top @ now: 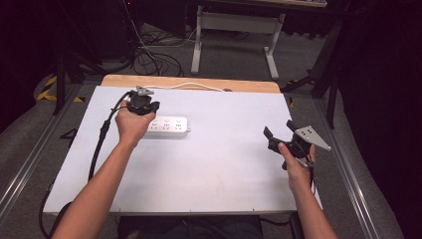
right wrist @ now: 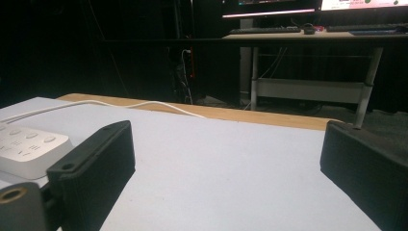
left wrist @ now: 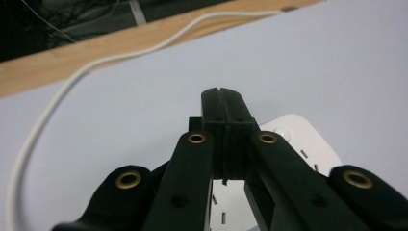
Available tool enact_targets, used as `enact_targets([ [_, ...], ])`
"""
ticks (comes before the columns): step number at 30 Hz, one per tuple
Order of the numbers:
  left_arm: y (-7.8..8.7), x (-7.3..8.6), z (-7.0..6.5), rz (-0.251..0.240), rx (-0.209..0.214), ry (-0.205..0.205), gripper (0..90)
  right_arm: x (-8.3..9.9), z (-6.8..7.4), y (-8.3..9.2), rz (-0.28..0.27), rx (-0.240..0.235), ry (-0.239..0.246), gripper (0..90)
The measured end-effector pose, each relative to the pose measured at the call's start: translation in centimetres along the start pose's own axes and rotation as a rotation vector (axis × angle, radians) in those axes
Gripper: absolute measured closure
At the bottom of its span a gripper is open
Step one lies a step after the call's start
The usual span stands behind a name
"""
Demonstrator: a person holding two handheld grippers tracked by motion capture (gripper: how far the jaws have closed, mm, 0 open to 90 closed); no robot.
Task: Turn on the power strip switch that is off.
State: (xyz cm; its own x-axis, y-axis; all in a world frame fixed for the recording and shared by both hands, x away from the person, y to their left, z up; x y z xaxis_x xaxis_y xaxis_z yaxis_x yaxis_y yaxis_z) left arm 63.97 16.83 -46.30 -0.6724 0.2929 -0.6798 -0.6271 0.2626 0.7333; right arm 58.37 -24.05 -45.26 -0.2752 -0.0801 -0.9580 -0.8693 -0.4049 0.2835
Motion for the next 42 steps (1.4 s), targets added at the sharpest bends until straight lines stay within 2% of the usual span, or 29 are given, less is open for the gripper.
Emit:
enact_targets([
  [2,-0.9,0.2,-0.2,0.026,0.009,0.008,90.0,0.0,0.0,0.0,0.001,0.0,0.0,5.6],
  [5,-1.6,0.3,-0.4,0.055,0.008,-0.01,90.0,0.0,0.0,0.0,0.0,0.0,0.0,5.7],
  [6,-1.8,0.3,-0.6,0.064,0.014,-0.004,90.0,0.0,0.0,0.0,0.001,0.0,0.001,5.7],
  [11,-2.9,0.7,-1.4,0.104,0.026,-0.02,90.0,0.0,0.0,0.0,0.002,-0.002,0.0,5.8],
  [13,-3.2,0.8,-1.7,0.115,0.028,-0.033,90.0,0.0,0.0,0.0,0.002,-0.002,0.0,5.8],
  [19,-4.1,1.2,-1.9,0.146,0.031,-0.037,90.0,0.0,0.1,0.0,0.002,-0.003,0.001,5.9],
  [24,-4.6,1.6,-2.1,0.159,0.028,-0.036,90.0,0.0,0.1,0.0,0.002,-0.001,0.0,5.9],
  [28,-5.1,2.0,-1.7,0.175,0.005,-0.04,90.0,0.0,0.0,0.1,0.001,0.0,0.0,5.9],
  [31,-5.3,2.1,-1.6,0.165,0.012,-0.023,90.0,0.0,0.0,0.2,-0.001,0.0,0.0,5.9],
  [42,-5.4,2.2,-1.6,0.159,0.013,-0.031,90.0,0.0,0.1,0.1,0.001,-0.001,-0.003,6.0],
])
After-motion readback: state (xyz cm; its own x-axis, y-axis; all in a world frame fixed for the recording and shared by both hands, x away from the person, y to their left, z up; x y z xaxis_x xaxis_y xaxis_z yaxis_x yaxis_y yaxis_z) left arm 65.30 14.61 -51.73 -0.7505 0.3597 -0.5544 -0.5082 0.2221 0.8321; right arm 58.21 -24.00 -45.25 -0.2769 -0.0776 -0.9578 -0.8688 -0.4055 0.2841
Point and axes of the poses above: each handheld gripper's, and its own axes: y roughly backward along the jaws, x roughly out of its underside, z roughly to its left, the point moved 9 cm from there along -y, roughly forward along the jaws, and after that the axes turned 10 degrees about z, right-handed, at the moved point
